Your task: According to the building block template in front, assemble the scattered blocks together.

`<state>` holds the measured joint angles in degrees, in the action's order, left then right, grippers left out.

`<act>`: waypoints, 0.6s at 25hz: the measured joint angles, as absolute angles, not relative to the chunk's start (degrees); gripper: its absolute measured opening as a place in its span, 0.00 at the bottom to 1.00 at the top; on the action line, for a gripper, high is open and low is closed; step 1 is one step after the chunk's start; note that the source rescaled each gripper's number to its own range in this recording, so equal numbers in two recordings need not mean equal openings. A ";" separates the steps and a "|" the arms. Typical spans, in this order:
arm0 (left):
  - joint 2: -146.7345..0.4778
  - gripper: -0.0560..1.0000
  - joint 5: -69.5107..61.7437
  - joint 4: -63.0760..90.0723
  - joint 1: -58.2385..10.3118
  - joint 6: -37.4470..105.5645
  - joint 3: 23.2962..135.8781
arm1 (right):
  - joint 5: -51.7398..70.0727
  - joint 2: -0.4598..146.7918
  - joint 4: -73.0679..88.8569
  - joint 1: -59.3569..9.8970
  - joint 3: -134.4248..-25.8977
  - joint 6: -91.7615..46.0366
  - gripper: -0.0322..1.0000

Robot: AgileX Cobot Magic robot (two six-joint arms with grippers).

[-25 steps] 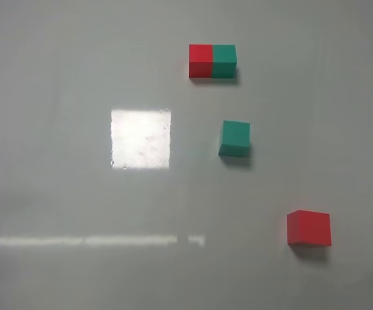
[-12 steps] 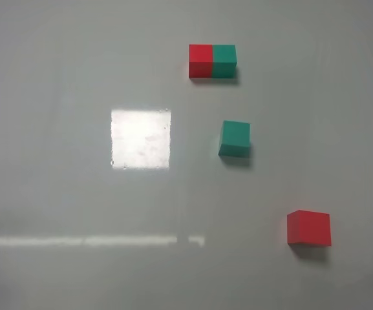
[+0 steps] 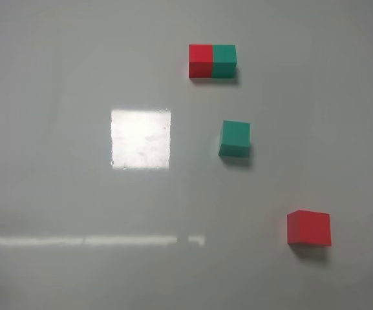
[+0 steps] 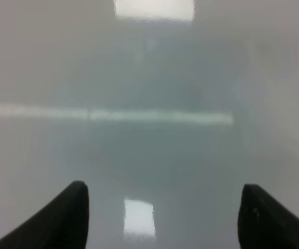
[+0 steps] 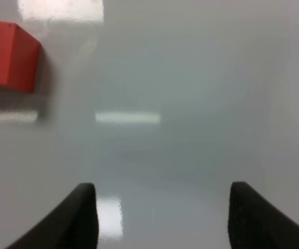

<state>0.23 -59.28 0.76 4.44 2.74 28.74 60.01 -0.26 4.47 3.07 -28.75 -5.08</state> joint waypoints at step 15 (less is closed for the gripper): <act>0.23 0.56 -59.28 0.76 4.44 2.74 28.74 | 60.01 -0.26 4.47 3.07 -28.75 -5.08 0.34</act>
